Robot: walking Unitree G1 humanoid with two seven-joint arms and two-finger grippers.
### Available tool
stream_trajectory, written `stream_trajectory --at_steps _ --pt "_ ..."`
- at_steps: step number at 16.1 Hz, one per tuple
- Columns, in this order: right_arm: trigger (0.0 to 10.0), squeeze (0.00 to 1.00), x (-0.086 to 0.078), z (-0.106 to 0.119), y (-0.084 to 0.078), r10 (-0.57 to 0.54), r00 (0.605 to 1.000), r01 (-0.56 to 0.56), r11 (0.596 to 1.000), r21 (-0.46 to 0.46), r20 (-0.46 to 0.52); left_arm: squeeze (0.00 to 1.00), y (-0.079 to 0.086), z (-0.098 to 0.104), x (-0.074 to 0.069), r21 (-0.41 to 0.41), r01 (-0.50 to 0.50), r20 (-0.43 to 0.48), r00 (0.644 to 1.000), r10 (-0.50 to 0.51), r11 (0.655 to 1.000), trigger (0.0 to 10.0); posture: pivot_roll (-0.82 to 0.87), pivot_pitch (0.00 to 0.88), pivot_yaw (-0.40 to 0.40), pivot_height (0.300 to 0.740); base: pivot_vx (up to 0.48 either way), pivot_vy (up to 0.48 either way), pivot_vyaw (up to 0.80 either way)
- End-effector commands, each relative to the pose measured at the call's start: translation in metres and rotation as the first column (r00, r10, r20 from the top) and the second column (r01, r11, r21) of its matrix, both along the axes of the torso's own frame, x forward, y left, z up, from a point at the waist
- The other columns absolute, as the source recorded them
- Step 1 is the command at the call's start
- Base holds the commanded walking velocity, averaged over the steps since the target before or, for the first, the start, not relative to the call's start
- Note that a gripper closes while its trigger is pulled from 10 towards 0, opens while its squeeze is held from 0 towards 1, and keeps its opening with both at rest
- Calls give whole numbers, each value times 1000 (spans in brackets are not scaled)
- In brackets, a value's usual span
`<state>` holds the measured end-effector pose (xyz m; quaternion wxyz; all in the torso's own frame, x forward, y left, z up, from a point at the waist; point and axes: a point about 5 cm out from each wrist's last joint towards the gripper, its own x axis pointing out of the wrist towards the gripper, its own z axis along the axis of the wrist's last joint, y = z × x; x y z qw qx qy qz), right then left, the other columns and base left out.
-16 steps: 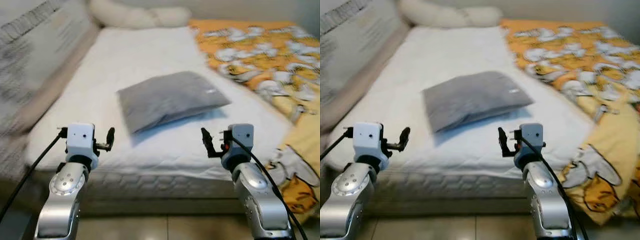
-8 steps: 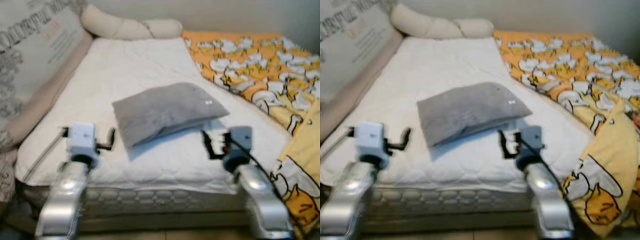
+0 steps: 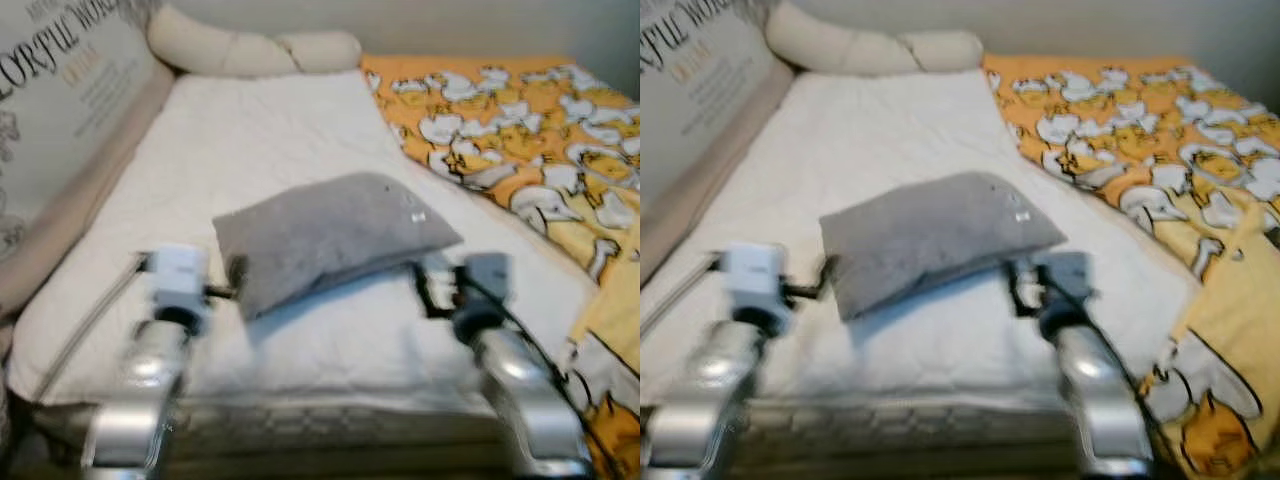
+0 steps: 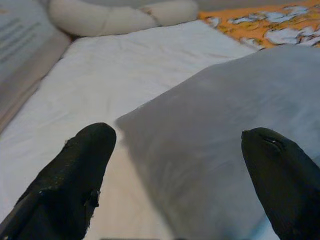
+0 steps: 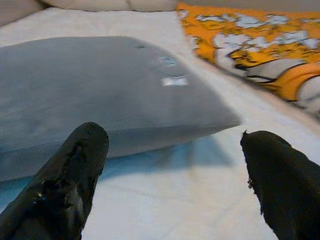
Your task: Clean up the room
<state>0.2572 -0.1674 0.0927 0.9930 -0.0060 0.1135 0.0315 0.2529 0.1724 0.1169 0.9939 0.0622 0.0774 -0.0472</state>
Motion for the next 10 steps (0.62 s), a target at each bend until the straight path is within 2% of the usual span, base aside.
stream_trajectory --at_steps 1,7,10 --pt "10000 0 3 5 8 22 1000 -23 1000 17 21 0 9 3 0 24 -21 11 1000 21 999 10000 5 0 6 740 292 0 0" --pt "10000 0 3 4 7 29 1000 -29 1000 -3 12 0 8 3 0 25 -19 10 1000 18 1000 10000 6 0 7 740 288 0 0" --pt "10000 0 2 3 7 28 1000 -28 1000 -1 10 0 8 3 1 25 -18 7 1000 18 1000 10000 5 0 7 740 0 0 0"
